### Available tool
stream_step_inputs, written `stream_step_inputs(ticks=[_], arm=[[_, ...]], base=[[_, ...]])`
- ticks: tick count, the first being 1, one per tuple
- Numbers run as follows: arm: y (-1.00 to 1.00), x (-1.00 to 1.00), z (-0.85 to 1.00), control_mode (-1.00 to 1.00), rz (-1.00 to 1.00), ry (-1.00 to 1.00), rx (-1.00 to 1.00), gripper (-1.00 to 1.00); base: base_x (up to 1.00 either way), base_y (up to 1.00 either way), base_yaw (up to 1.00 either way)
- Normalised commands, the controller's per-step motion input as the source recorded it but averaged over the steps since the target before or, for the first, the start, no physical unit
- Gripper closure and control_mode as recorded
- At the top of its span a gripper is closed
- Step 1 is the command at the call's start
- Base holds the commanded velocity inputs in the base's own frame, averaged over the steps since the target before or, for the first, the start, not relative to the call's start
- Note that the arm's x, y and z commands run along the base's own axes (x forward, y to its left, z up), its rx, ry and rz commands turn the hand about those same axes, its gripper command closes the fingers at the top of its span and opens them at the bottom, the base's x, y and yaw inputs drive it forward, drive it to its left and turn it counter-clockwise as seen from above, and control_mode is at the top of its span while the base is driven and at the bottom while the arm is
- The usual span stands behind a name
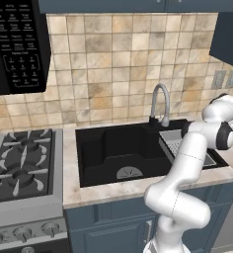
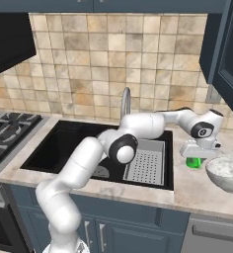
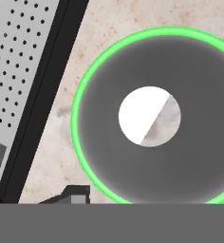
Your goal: Pick the mug and place it in the sink. Pick the bowl and place it in the open cabinet and then close the cabinet.
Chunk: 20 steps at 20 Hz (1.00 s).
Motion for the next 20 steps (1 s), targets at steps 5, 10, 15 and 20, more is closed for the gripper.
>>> stream_step_inputs(ticks=[5,10,15,20], arm=[[0.01,-0.17,-0.04,-1.00,0.03,0.00,0.10,1.00],[0.21,-0.20,0.00,-1.00,0.02,0.00,0.12,1.00],[0.63,-0.29,0.38,-1.00,0.00,-0.02,0.03,1.00],[1.00,-0.35,0.06,-1.00,0.00,-0.09,-0.02,1.00]], base=[[0.00,0.00,0.00],[0.00,0.00,0.00],[0.00,0.00,0.00],[0.00,0.00,0.00]])
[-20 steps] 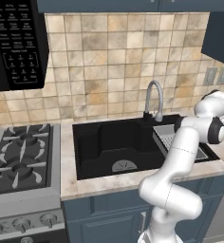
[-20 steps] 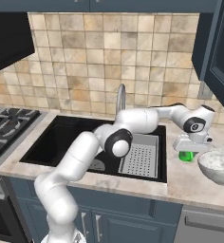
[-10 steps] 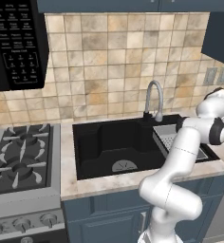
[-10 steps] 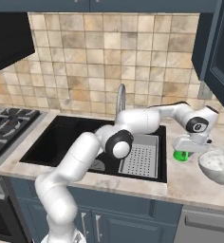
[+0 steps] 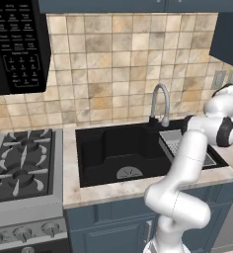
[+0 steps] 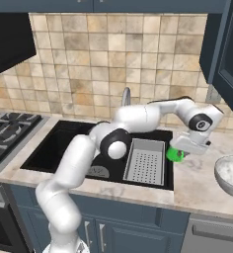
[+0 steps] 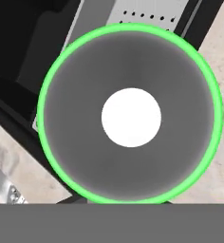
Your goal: Pick the mug and place it in the sink. Pick the bowl and place it in the open cabinet and then close the cabinet.
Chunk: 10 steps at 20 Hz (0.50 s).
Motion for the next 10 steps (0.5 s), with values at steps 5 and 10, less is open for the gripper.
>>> stream_step_inputs(ticks=[5,10], arm=[[0.92,-0.37,0.11,-1.00,0.00,-0.04,-0.17,1.00],[0.96,-0.65,-0.05,-1.00,0.00,-0.04,-0.32,1.00]], base=[[0.00,0.00,0.00],[0.00,0.00,0.00]])
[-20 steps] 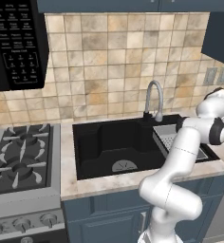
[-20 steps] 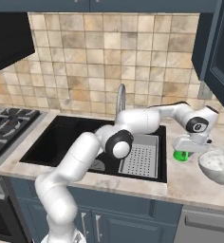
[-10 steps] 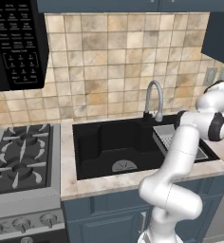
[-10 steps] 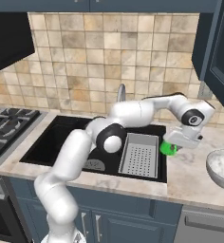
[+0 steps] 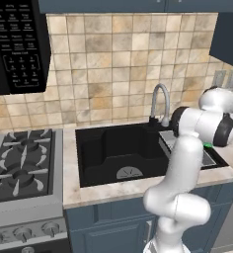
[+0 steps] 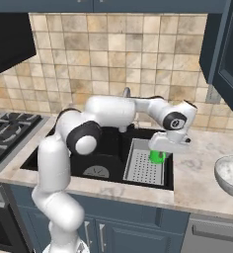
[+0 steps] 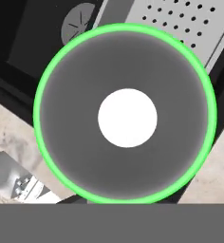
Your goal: Pick the mug and place it in the sink. Pick the bowl and place it in the open cabinet and then close the cabinet.
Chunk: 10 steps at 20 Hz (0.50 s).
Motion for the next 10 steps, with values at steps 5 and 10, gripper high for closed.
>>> stream_step_inputs(ticks=[5,10], arm=[[0.66,-0.41,0.71,-1.00,0.00,-0.01,-0.22,1.00],[0.60,-0.38,0.68,-1.00,0.00,0.01,-0.12,1.00]], base=[[0.00,0.00,0.00],[0.00,0.00,0.00]])
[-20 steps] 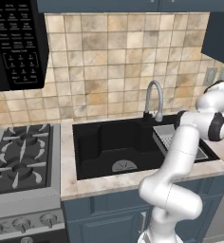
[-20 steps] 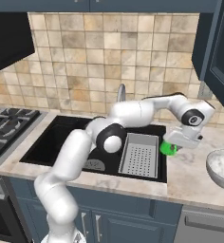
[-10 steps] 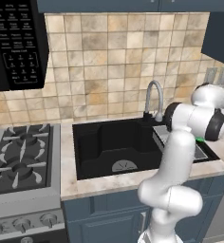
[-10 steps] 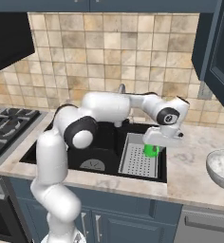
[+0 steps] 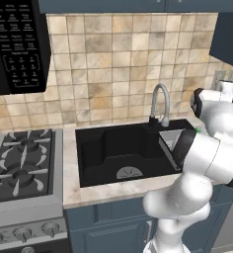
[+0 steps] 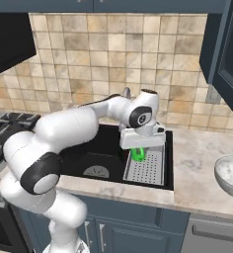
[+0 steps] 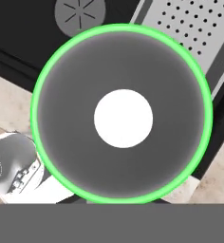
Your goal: Pick the mug and place it in the sink. Pick the bowl and place it in the open cabinet and then close the cabinet.
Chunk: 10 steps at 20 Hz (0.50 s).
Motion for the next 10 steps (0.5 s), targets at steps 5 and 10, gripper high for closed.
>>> stream_step_inputs(ticks=[5,10], arm=[[0.46,-0.32,0.94,-1.00,0.00,0.06,0.00,1.00],[0.48,-0.29,0.68,-1.00,-0.02,0.14,0.01,1.00]], base=[[0.00,0.00,0.00],[0.00,0.00,0.00]])
